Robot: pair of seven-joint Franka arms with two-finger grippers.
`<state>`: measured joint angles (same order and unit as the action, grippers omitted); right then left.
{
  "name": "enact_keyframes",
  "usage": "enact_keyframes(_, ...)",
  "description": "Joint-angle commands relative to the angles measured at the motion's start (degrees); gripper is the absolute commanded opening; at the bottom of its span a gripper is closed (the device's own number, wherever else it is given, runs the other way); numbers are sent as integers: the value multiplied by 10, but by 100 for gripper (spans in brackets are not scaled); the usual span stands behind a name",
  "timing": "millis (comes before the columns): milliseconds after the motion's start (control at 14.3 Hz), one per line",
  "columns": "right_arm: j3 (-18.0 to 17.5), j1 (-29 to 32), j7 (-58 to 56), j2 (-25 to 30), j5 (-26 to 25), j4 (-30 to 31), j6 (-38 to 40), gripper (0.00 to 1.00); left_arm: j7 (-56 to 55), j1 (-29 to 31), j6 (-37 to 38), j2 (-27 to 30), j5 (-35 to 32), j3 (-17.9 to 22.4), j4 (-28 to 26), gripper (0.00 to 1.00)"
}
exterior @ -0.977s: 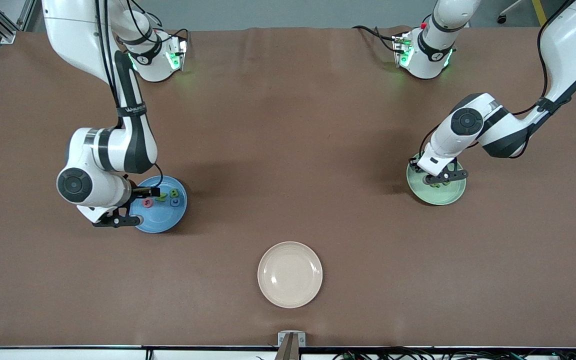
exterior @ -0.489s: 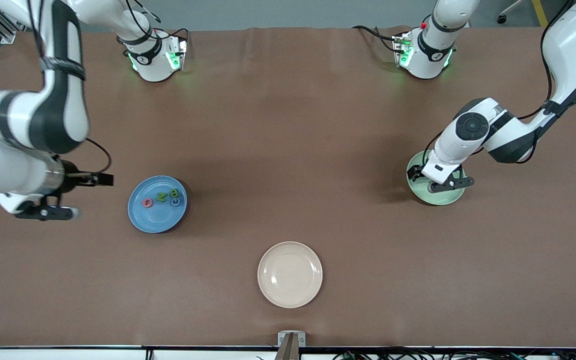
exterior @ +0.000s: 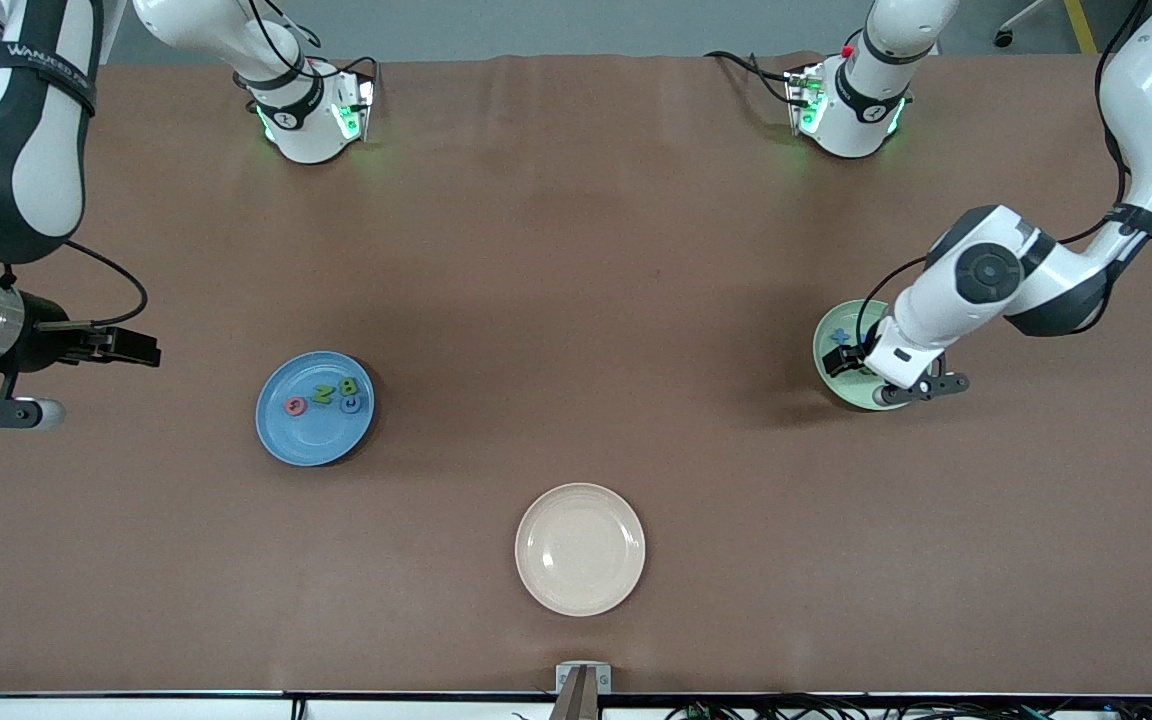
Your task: Sort uppercase to blue plate, lowercase to green plate
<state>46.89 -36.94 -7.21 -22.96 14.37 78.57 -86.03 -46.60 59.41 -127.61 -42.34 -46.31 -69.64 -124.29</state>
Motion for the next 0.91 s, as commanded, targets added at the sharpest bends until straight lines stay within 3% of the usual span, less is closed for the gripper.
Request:
enact_keyframes(0,-3,6,-2,-8,4,-18,6,100,132,-73,3,125,168,68,22,99)
enact_keyframes(279,-5,0,-2,-9,0,-20,10,100,271,-226,5,232,377,217,32,99)
enact_keyframes(559,-11,9,-8,-2,5,-20,34,100,392,-290,26,292,508,298,33,99)
enact_keyframes(628,-41,38,-4,-2,3,-22,41,100,409,-299,29,303,530,309,33,99)
enact_keyframes(838,-186,145,10,42,-47,-19,46,100,434,-294,32,333,534,330,45,99)
